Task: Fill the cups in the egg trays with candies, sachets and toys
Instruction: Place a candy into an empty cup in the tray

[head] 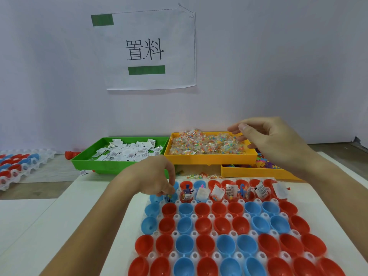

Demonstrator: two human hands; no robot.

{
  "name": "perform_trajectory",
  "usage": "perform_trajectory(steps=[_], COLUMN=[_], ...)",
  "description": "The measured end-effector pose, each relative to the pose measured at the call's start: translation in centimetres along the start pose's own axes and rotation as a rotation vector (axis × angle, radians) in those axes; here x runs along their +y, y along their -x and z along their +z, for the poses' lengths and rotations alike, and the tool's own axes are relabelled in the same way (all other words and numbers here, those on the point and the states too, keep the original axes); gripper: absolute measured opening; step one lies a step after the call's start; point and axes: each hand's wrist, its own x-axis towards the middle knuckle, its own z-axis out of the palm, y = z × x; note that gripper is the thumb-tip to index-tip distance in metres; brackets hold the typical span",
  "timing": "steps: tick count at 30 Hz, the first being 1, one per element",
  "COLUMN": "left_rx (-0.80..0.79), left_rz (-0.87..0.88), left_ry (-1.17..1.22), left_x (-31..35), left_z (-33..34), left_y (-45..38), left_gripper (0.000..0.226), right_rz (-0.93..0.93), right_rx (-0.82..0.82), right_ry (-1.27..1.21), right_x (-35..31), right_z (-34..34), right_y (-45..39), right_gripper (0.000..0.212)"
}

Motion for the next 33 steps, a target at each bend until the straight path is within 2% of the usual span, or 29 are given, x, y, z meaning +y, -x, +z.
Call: perform_trajectory(steps=[18, 26, 33], left_rx=[0.012, 0.010, 0.011], left_rz=[0.092, 0.079, 0.045], left_ry=[-0.140, -0.119, -0.087], left_x=[-0.11, -0.19, -0.66], left_z=[0.21, 0.21, -0.35], left_y=[-0.06, -0.15, -0.04], left_gripper=[0.013, 0.016, 0.030], right_rz=[-0.008, -0.010, -0.009], right_rx=[0.010, 0.007, 0.007], right_ry=[0.008, 0.003, -0.001], right_x=[-0.07, 0.03, 0.16], right_z=[-0.14, -0.25, -0.48], right_y=[0.05, 0.00, -0.05], right_gripper=[0.026, 0.026, 0.026])
